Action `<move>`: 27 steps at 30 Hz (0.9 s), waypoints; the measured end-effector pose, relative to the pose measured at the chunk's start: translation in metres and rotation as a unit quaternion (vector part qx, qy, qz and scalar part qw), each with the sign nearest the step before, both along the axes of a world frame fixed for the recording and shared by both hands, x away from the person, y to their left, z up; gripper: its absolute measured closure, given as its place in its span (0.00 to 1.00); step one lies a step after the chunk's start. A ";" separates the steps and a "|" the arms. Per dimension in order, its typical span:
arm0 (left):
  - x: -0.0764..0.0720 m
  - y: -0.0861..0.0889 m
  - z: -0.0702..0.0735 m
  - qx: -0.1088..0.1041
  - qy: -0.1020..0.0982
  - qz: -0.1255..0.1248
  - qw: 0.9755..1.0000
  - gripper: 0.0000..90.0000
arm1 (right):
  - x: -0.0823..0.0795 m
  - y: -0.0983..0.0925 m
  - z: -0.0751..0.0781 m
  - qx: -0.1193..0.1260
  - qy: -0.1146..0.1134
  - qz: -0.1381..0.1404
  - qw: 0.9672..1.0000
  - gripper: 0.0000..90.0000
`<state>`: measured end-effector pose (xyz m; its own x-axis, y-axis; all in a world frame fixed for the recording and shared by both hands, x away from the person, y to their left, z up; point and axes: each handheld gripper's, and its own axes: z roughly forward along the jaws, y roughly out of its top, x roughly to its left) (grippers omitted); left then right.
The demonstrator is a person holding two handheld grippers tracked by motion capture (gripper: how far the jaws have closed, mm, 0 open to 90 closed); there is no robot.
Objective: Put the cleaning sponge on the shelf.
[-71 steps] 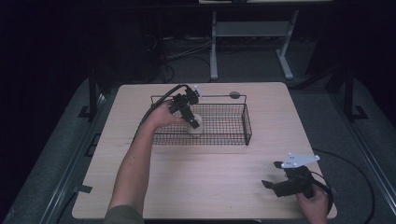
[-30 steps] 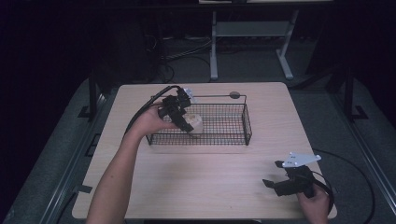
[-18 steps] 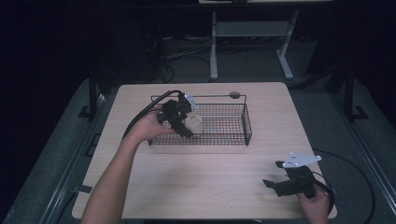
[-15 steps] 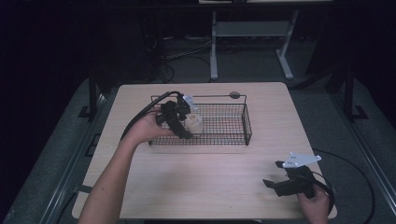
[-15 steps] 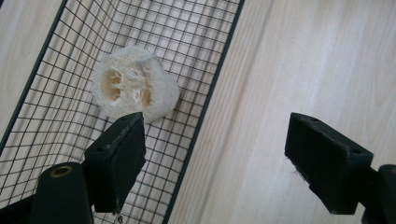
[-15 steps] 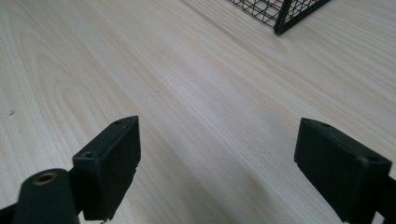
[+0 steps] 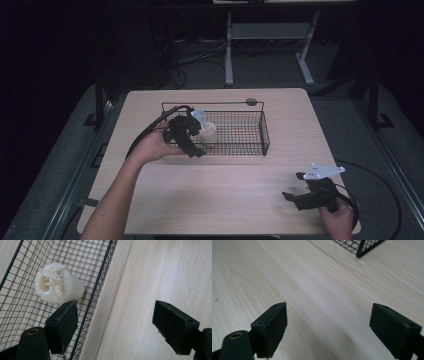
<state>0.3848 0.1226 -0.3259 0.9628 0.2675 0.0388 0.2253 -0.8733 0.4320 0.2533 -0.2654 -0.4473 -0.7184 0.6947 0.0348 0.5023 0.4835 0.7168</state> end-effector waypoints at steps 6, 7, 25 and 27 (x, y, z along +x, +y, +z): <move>-0.012 0.002 -0.005 0.000 -0.001 -0.009 1.000 0.22 | -0.001 0.000 0.000 -0.001 -0.002 -0.002 1.000 0.16; -0.012 0.002 -0.005 0.000 -0.001 -0.009 1.000 0.21 | -0.001 0.000 0.000 -0.001 -0.002 -0.002 1.000 0.16; -0.039 0.016 -0.019 0.004 -0.001 -0.014 1.000 0.22 | -0.002 0.002 0.001 -0.005 -0.005 -0.003 1.000 0.16; -0.041 0.017 -0.021 0.002 0.000 -0.014 1.000 0.22 | -0.003 0.002 0.002 -0.004 -0.004 -0.002 1.000 0.16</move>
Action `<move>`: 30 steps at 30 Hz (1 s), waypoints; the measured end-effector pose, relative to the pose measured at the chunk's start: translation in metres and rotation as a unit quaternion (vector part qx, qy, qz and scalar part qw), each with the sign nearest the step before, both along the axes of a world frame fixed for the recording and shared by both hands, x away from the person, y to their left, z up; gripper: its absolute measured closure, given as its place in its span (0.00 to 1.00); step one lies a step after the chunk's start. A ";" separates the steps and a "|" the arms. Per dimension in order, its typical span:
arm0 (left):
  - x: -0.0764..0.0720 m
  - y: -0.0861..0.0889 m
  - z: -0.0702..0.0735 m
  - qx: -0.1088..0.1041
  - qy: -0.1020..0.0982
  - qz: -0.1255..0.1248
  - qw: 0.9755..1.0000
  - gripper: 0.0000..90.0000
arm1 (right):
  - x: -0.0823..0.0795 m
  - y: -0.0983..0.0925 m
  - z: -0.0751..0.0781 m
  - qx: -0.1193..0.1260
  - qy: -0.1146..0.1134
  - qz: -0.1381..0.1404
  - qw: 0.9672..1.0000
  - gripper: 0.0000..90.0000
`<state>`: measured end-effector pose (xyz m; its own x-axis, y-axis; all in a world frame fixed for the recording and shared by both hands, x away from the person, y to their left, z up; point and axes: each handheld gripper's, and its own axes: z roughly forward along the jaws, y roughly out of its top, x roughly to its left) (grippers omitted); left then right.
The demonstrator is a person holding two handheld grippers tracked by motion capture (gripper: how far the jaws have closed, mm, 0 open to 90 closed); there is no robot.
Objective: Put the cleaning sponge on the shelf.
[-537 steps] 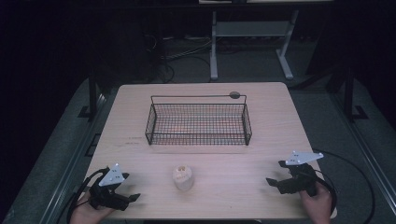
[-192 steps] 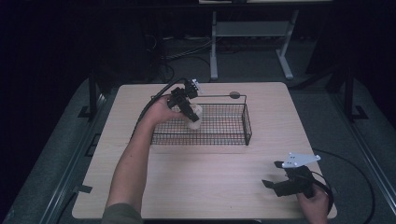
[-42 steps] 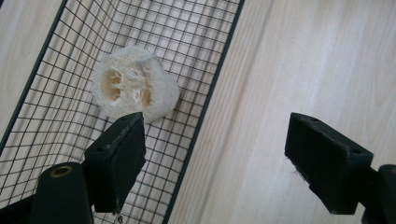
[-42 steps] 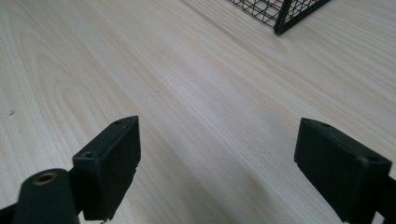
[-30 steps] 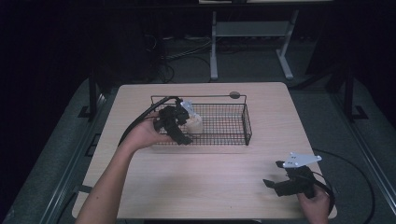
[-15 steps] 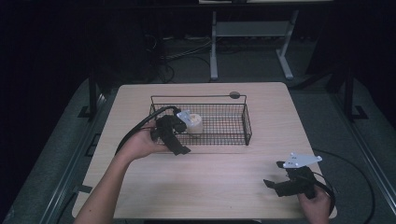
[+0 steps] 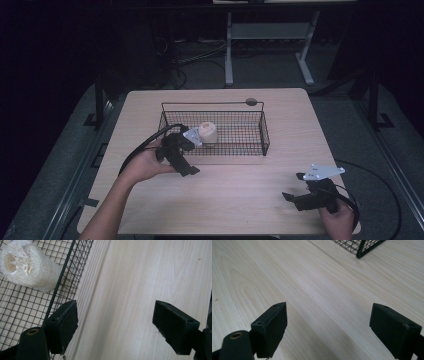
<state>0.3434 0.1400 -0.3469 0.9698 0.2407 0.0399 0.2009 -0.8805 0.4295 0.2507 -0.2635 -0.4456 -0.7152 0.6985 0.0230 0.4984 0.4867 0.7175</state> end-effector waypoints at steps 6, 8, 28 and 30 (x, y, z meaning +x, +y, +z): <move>-0.008 0.004 -0.004 -0.006 -0.003 0.000 1.000 0.22 | 0.000 0.000 0.000 0.000 0.002 0.000 1.000 0.16; -0.010 0.005 -0.006 -0.007 -0.003 -0.003 1.000 0.22 | 0.000 0.000 0.000 0.001 0.003 0.000 1.000 0.16; -0.035 0.026 -0.027 -0.021 0.002 0.007 1.000 0.22 | -0.001 0.001 0.000 -0.004 0.000 -0.002 1.000 0.16; -0.038 0.027 -0.030 -0.024 0.002 0.007 1.000 0.21 | -0.001 0.001 0.000 -0.004 0.001 -0.002 1.000 0.16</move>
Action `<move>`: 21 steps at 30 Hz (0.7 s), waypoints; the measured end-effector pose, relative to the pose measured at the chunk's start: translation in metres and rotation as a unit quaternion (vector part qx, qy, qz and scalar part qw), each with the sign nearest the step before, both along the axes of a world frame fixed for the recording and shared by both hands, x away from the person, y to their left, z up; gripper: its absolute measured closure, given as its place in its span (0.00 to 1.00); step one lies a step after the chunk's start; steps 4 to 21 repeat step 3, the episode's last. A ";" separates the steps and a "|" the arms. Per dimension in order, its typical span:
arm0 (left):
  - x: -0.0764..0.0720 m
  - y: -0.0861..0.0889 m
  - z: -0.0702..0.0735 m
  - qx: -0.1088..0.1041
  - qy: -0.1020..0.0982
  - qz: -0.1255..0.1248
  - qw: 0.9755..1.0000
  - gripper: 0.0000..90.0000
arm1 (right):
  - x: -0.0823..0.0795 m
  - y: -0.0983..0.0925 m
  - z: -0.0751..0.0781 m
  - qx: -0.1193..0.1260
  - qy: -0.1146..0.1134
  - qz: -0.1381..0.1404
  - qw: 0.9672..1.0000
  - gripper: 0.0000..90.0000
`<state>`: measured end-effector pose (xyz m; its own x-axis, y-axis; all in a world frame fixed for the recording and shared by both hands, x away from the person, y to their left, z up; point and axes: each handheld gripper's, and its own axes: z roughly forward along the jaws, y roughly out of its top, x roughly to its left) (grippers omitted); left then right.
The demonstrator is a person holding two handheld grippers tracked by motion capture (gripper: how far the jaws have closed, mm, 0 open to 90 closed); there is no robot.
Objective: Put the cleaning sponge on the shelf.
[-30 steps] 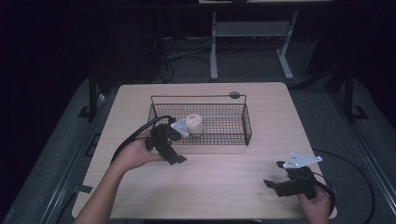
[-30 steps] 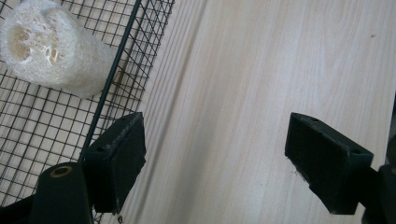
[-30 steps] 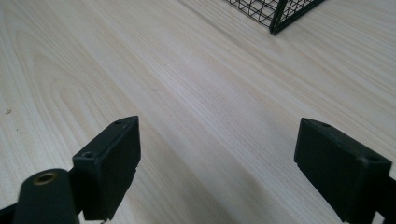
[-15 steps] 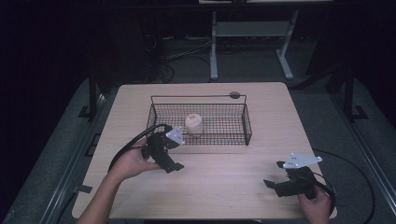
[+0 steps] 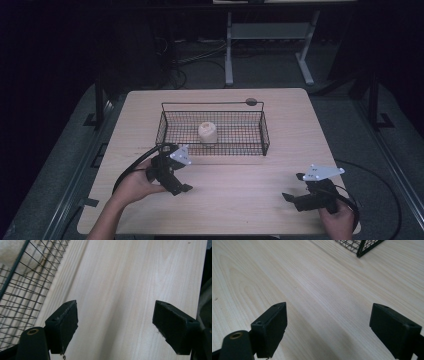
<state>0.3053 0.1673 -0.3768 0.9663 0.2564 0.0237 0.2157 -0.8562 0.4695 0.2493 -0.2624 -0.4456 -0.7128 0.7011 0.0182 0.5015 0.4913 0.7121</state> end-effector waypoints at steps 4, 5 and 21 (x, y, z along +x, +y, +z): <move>-0.006 0.003 -0.004 -0.009 0.000 0.002 1.000 0.21 | 0.000 0.000 0.000 -0.001 0.001 -0.001 1.000 0.16; -0.006 0.003 -0.004 -0.009 0.000 0.002 1.000 0.21 | 0.000 0.000 0.000 -0.001 0.001 -0.001 1.000 0.16; -0.006 0.003 -0.004 -0.009 0.000 0.002 1.000 0.21 | 0.000 0.000 0.000 -0.001 0.001 -0.001 1.000 0.16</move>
